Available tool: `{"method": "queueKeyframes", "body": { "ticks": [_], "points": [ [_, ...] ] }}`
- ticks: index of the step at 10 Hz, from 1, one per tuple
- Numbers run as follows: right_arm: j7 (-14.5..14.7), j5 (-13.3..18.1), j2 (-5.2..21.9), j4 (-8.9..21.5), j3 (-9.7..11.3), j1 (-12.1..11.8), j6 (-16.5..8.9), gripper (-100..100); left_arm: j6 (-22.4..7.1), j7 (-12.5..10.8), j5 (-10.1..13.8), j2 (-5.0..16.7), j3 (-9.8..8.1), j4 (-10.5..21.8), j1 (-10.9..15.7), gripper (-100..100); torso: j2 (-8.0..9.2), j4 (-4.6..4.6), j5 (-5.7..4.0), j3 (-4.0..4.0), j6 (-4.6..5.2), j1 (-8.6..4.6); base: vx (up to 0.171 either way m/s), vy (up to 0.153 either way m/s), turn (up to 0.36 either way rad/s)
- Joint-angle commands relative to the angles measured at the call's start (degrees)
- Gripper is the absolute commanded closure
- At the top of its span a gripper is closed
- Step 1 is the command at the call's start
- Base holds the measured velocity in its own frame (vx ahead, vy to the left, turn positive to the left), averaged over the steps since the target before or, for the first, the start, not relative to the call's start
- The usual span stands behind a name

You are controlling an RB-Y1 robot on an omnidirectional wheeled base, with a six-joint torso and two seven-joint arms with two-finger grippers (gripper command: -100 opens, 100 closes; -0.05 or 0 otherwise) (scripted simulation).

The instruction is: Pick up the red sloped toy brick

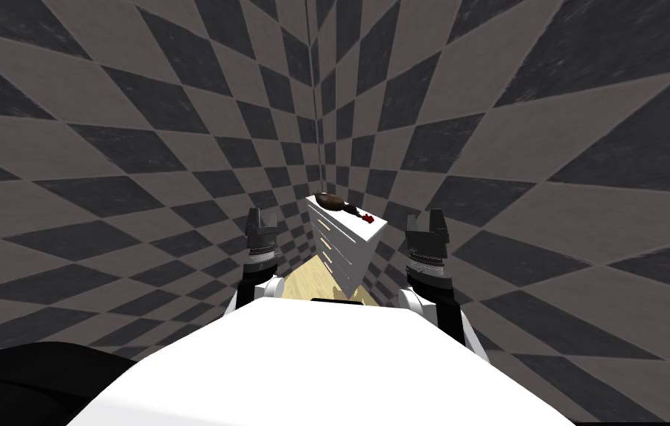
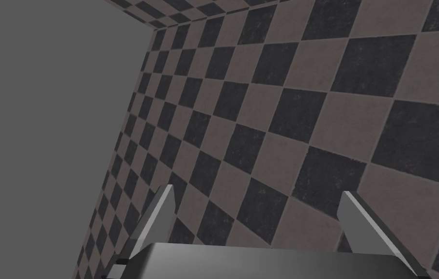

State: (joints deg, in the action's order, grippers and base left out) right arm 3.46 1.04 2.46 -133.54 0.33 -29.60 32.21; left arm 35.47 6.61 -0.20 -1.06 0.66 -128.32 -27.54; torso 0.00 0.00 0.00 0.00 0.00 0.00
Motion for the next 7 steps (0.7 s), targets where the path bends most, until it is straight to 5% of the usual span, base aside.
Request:
{"method": "queueKeyframes", "body": {
  "ticks": [1, 7],
  "points": [
    [0.2, -0.3, 1.6, 0.3, -0.1, 0.1, 0.2, -100, 0.0, 0.0, 0.0, 0.0, 0.00, 0.0, 0.0, 0, 0.00, 0.00, 0.00, 0.00, 0.00, 0.00, -0.018, -0.010, 0.006],
    [1.2, -2.2, 10.4, 2.2, 0.0, 0.3, 1.3, -100, 0.0, 0.0, 0.0, 0.0, 0.00, 0.0, 0.0, 0, 0.21, 0.05, -0.03, 0.12, 0.00, -0.13, -0.055, -0.027, 0.004]
  ]
}}
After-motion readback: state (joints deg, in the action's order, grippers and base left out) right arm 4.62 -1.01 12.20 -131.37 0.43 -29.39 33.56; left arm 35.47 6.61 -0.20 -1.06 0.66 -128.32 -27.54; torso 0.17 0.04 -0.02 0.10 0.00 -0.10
